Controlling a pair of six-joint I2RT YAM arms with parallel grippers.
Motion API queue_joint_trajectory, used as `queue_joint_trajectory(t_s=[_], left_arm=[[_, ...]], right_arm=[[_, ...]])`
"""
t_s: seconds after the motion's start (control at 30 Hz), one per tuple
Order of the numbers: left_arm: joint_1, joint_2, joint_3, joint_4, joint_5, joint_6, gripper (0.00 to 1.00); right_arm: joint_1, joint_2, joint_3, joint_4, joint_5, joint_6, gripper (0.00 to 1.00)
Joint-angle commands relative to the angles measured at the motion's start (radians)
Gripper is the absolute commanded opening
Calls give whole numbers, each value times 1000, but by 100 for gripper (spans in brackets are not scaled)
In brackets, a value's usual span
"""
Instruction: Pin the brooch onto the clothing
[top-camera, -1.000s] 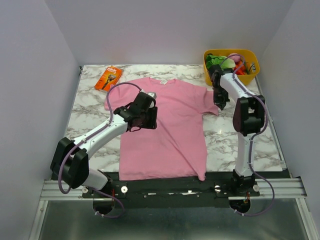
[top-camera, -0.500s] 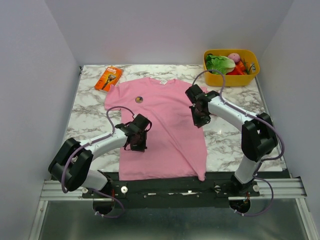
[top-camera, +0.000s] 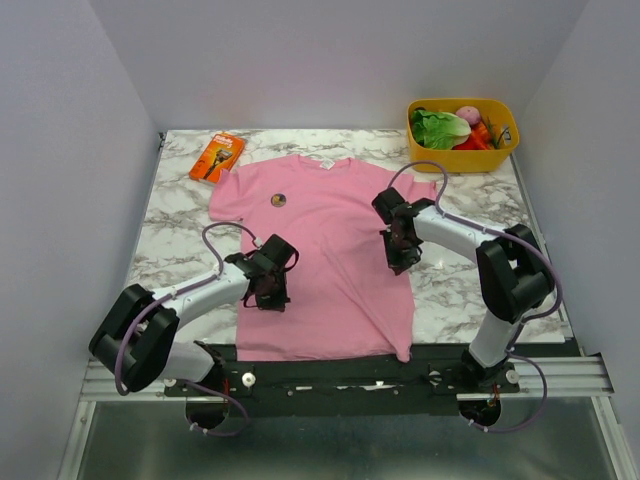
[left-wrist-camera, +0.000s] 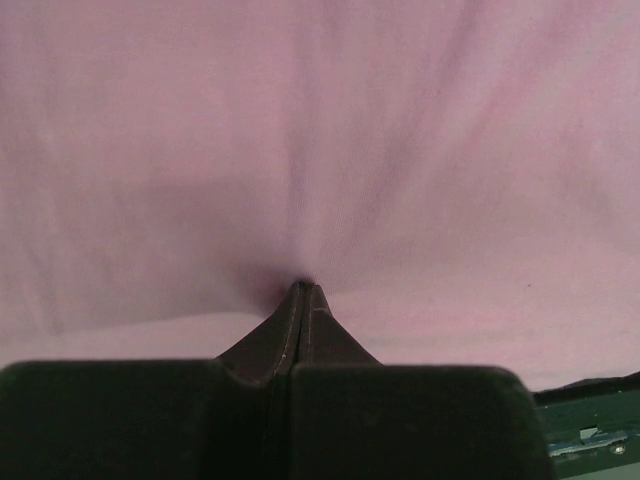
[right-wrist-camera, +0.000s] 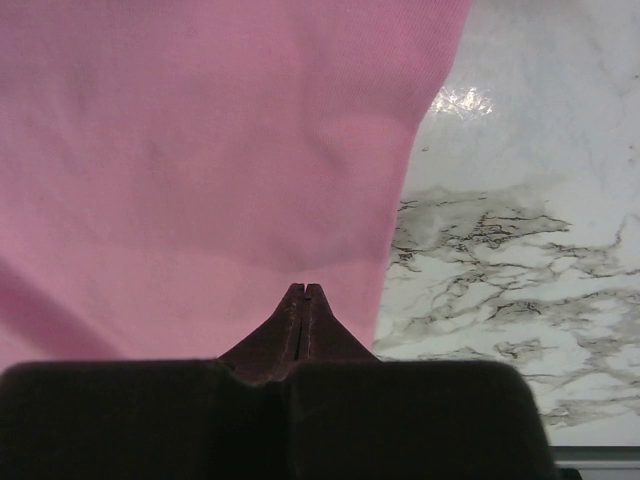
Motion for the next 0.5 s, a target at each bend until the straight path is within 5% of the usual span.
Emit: queue_joint_trajectory(t_s=[0.0, 0.47], left_arm=[[0, -26, -41, -108, -64, -42, 0], [0, -53, 37, -130, -107, -8, 0]], right_arm=[[8, 23, -29, 30, -11, 26, 1], [10, 16, -133, 30, -4, 43, 1]])
